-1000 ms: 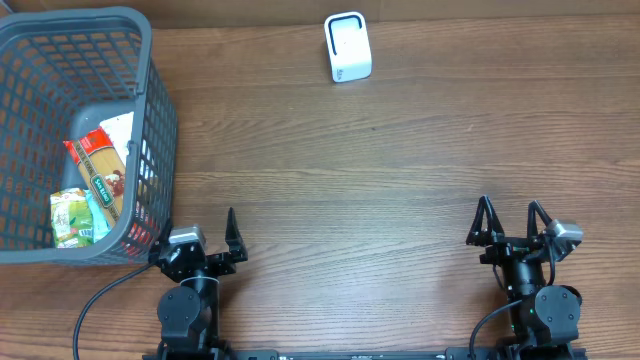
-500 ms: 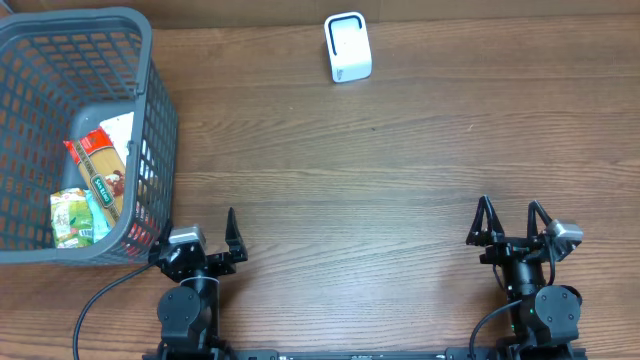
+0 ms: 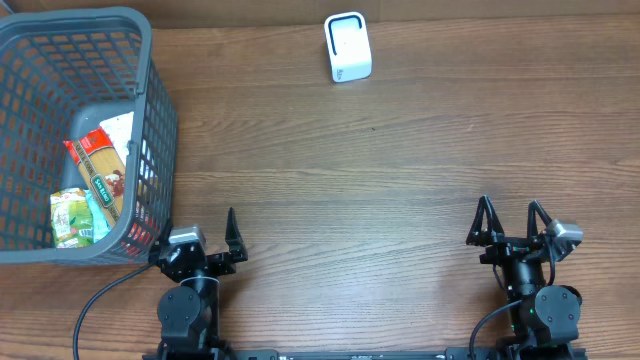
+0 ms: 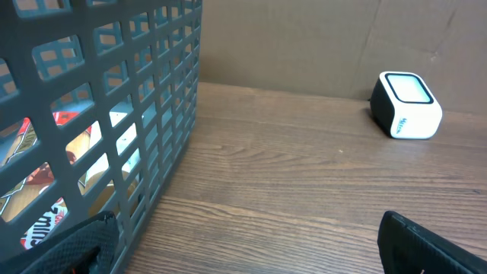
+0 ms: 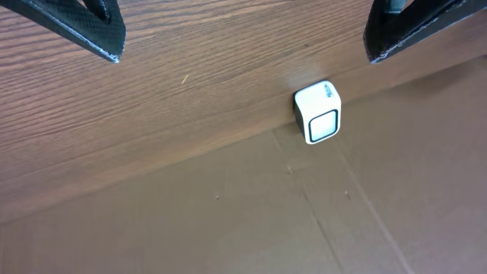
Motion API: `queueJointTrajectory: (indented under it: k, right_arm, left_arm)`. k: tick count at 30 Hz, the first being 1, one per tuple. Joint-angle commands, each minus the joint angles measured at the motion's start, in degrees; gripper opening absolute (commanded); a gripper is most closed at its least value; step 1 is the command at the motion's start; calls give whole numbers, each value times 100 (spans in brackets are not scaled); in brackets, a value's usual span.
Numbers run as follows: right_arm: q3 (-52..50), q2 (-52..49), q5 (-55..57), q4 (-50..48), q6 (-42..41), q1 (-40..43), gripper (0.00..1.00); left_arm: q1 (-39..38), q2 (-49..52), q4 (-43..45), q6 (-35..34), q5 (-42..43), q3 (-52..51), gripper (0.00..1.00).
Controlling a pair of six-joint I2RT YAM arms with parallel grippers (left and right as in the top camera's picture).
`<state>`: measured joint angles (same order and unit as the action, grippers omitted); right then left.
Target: Scan the item barcode
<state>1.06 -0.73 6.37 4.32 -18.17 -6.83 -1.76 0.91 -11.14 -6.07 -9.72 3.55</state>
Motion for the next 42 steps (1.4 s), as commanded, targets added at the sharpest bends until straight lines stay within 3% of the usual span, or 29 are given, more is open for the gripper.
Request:
queueJointTrajectory:
  k: [1,13,17,22,31,38,42]
  right_arm:
    - [-59,57,0,-31,63,15,100]
    - [-59,57,-4,-48,61,15,100]
    - [4,57,-210,-116,68,15,100]
    - [424,57,-573,-90,76,15,100]
    - [1827,-42,-824,1421,258,15,100]
    - [3152,-997,-1287,2520,365,15,100]
    - [3801,-1895,-1598,2994,369,15,100]
  left_arm:
    - [24,-66,0,-79,-81,-9,100]
    - [24,-66,157,-79,-17,-9,100]
    - [24,-63,444,457,922,140,100]
    - [24,127,-15,411,1128,1021,100]
    - [24,1902,-1513,367,1091,4100,100]
    - [57,4535,-4146,83,48,7768,100]
    - [400,5635,-4996,140,-280,9364,100]
